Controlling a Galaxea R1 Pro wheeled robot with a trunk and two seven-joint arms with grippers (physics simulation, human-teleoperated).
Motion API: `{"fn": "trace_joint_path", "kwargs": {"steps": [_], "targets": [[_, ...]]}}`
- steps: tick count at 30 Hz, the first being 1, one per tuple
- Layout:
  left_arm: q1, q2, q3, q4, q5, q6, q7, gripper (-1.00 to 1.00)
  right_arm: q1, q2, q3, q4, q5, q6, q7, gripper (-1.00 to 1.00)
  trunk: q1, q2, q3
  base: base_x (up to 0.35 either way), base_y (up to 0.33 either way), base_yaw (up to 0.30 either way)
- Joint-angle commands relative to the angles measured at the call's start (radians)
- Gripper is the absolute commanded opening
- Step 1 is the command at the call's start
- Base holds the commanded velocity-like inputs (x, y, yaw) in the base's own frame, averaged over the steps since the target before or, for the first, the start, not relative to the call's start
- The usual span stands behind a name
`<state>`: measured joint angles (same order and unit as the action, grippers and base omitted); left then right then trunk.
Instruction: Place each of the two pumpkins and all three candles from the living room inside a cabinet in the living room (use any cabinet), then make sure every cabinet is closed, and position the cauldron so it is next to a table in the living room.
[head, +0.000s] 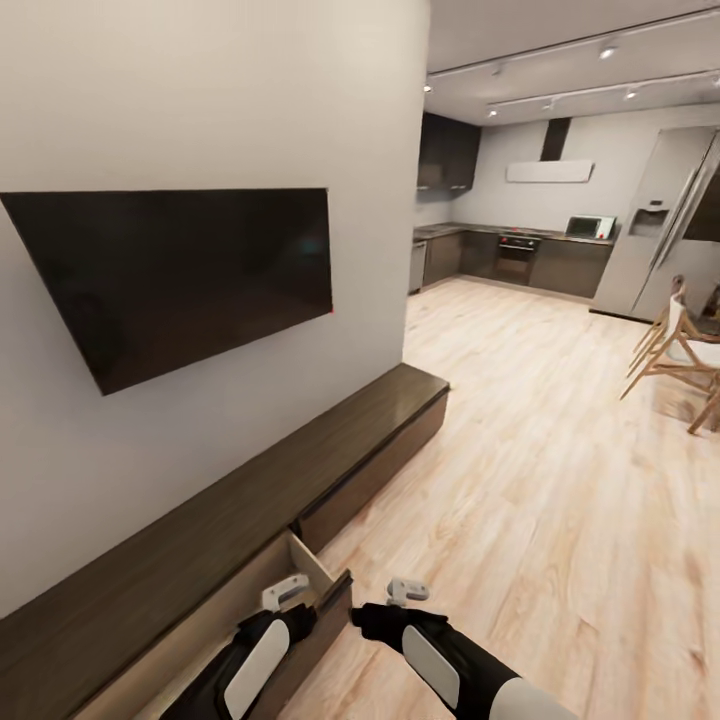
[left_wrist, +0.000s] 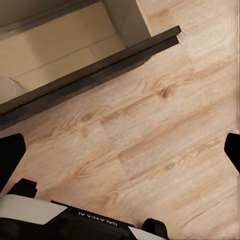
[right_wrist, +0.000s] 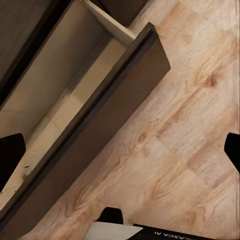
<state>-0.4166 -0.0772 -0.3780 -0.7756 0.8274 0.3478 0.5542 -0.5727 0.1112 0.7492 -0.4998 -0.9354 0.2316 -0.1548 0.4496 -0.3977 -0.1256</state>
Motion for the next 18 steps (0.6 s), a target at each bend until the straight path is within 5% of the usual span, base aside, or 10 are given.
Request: {"fn": "trace_joint_path", "kwargs": {"steps": [1, 18], "targets": [[-0.001, 0.001, -0.002, -0.002, 0.007, 0.002, 0.009, 1.00, -0.002, -0.001, 0.007, -0.002, -0.009, 0.001, -0.007, 1.00, 0.000, -0.002, -0.001, -0.168, -0.218, -0.240], [-0.001, 0.000, -0.003, -0.002, 0.006, 0.002, 0.007, 1.00, -0.001, -0.001, 0.007, -0.001, -0.014, 0.000, -0.005, 1.00, 0.000, -0.002, 0.017, -0.009, -0.247, -0.240]]}}
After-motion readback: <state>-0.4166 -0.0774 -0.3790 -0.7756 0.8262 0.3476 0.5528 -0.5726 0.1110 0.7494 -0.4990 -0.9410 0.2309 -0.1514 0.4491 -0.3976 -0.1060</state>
